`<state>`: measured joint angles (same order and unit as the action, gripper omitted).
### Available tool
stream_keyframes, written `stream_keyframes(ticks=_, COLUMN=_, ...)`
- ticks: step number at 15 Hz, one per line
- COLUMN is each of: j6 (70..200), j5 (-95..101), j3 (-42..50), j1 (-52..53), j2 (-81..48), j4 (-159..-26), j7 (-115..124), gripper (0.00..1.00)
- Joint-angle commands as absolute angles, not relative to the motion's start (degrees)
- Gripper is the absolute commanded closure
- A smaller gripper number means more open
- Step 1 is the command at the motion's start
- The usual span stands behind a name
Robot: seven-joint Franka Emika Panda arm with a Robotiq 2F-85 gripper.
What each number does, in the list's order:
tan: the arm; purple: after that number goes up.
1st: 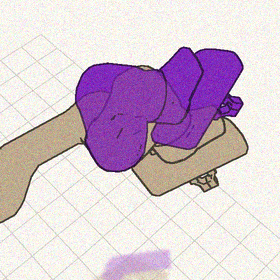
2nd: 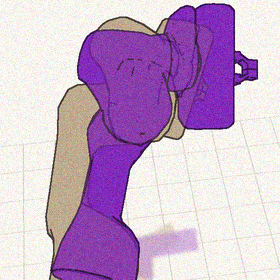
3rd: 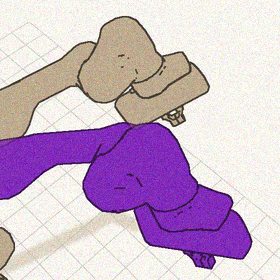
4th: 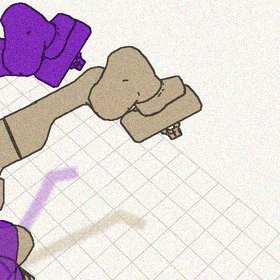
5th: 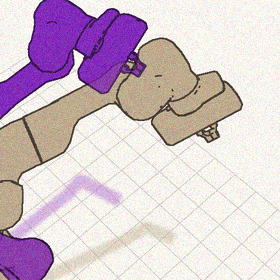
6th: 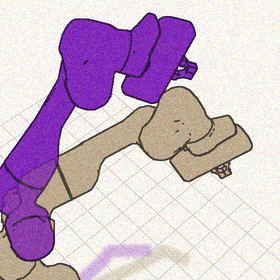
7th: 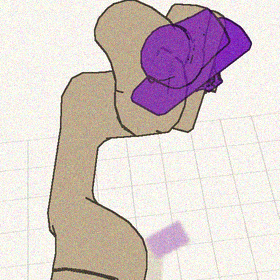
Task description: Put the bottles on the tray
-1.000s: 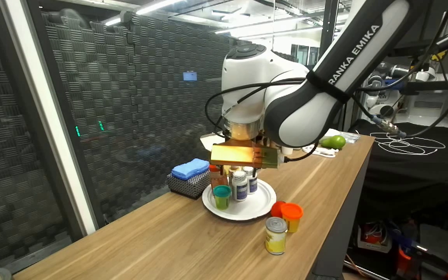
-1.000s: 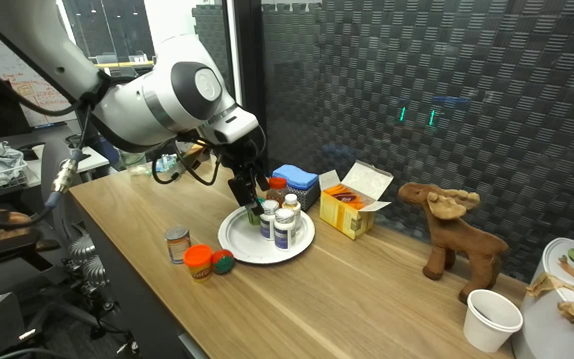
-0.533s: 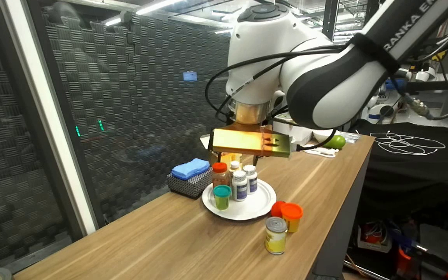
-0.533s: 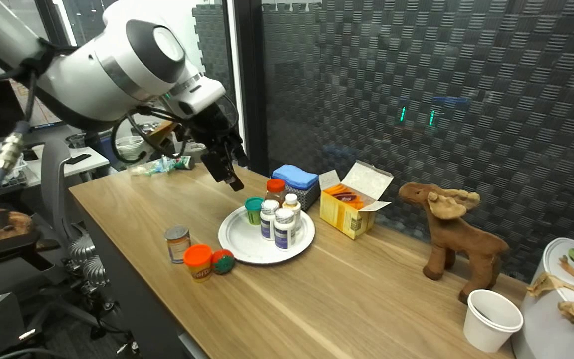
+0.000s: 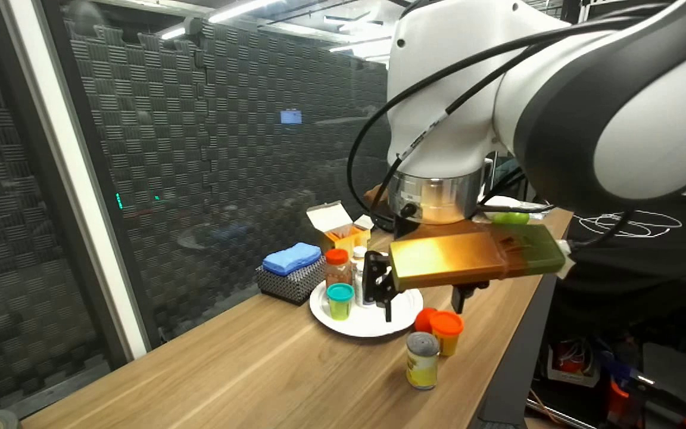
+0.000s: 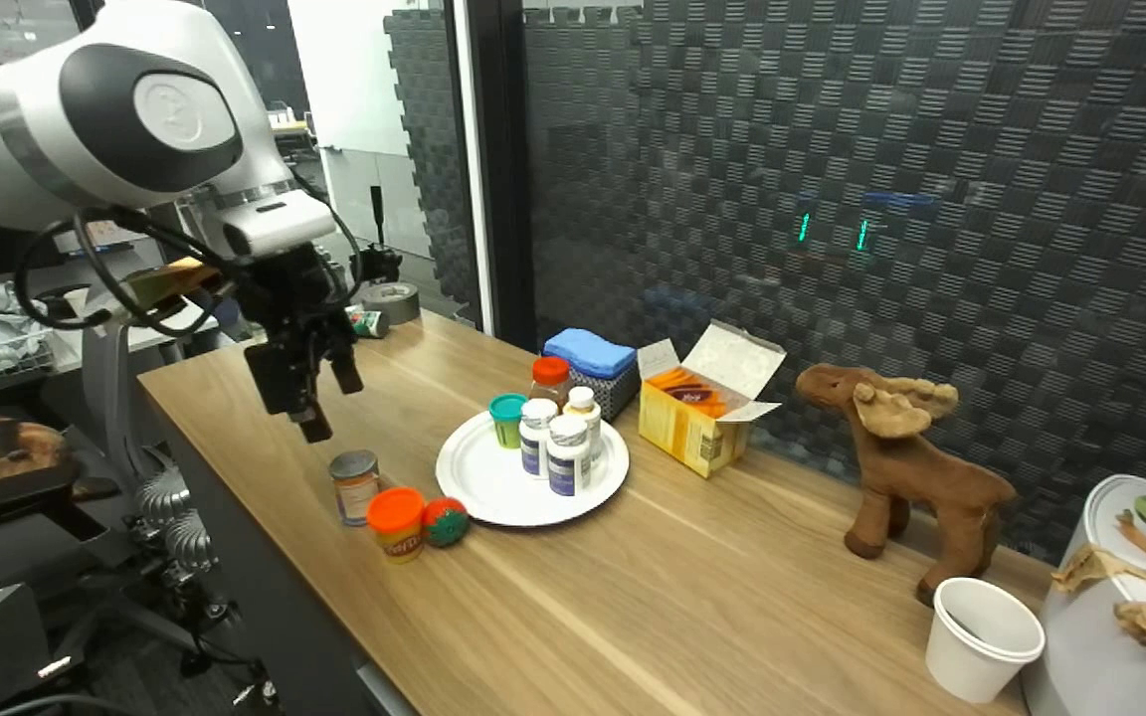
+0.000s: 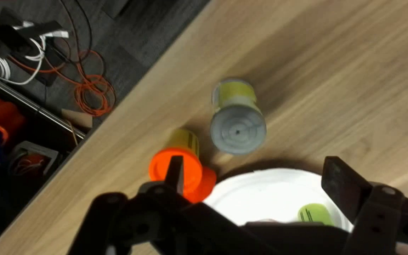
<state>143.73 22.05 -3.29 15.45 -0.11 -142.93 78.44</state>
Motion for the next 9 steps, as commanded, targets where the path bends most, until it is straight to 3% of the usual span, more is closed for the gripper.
stream_keyframes(ticks=1, j6=140.88, j5=12.76, j3=-6.12, j1=13.05, j2=2.49, j4=-145.23, j7=70.10, gripper=0.00)
stream_keyframes(ticks=9, j6=143.16, j5=6.40, j3=-5.94, j1=9.78, j2=-1.78, j4=-143.80, j7=65.73, gripper=0.00)
